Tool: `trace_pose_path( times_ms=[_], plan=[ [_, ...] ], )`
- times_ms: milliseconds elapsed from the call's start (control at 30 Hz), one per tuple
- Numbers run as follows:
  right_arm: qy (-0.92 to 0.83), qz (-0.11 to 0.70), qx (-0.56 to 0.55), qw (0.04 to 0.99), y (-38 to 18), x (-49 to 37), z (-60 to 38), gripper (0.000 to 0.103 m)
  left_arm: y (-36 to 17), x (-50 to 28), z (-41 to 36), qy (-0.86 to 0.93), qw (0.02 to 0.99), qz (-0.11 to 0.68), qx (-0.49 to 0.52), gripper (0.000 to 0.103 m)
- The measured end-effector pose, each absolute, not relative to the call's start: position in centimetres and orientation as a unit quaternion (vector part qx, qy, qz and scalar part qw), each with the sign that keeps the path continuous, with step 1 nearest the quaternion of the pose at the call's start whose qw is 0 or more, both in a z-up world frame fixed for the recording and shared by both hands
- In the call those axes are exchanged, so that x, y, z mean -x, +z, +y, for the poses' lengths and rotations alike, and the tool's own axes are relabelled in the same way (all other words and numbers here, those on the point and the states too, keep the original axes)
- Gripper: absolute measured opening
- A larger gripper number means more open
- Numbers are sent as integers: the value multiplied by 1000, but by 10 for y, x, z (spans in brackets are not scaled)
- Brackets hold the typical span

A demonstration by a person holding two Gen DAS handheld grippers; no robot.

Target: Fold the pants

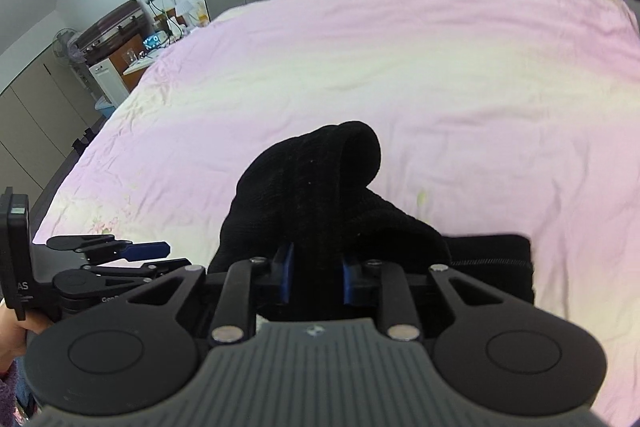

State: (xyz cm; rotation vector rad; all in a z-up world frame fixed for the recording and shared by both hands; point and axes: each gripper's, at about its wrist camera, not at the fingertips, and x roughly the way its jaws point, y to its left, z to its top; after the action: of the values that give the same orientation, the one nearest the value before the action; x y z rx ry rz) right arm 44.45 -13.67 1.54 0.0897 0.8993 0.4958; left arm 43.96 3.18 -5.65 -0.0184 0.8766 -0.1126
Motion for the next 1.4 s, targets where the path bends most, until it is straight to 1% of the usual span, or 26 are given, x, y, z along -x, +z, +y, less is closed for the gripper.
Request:
trace_pose_path(
  times_ms=[67,167,267,433,500,600,700,767,800,900,967,1000,1067,1100,1133,1400],
  plan=[
    [232,428,-47,873,23,-447,-148,18,-53,-444,26,-59,908,414,10,50],
    [199,442,-54,873,10,-453,-176,18,-59,-454,17,-68,910,409,16,47],
    [152,466,-61,869,-24,-462,-209,18,-74,-466,5,-78,910,406,12,43],
    [112,511,-91,847,-97,-475,-253,19,-110,-491,-10,-91,896,435,12,33],
    [111,509,-90,849,-111,-476,-258,20,-126,-499,-14,-89,888,451,11,31],
    [104,517,-96,844,-124,-482,-260,24,-148,-510,-20,-74,877,475,5,30],
    [102,517,-83,846,-124,-482,-257,29,-148,-511,-18,-68,874,482,7,30],
    [103,515,-63,849,-116,-479,-253,38,-138,-506,-18,-72,876,477,-9,27],
    [101,512,-50,852,-113,-470,-250,44,-131,-504,-19,-75,879,470,-17,27],
    [110,496,-1,861,-91,-460,-243,45,-107,-500,-21,-95,893,439,-24,27],
    [109,469,50,875,-72,-453,-235,45,-94,-506,-22,-90,901,425,-21,27],
    [106,458,64,880,-64,-454,-232,42,-90,-512,-24,-87,903,420,-21,27],
    [99,449,78,885,-55,-459,-226,28,-87,-524,-30,-80,906,414,-22,27],
    [103,453,78,882,-55,-464,-223,17,-87,-529,-34,-81,907,412,-25,27],
    [106,458,79,879,-56,-468,-220,12,-90,-535,-37,-79,908,411,-28,27],
    [84,490,98,862,-99,-495,-209,11,-131,-566,-48,-71,901,425,-49,25]
  ],
)
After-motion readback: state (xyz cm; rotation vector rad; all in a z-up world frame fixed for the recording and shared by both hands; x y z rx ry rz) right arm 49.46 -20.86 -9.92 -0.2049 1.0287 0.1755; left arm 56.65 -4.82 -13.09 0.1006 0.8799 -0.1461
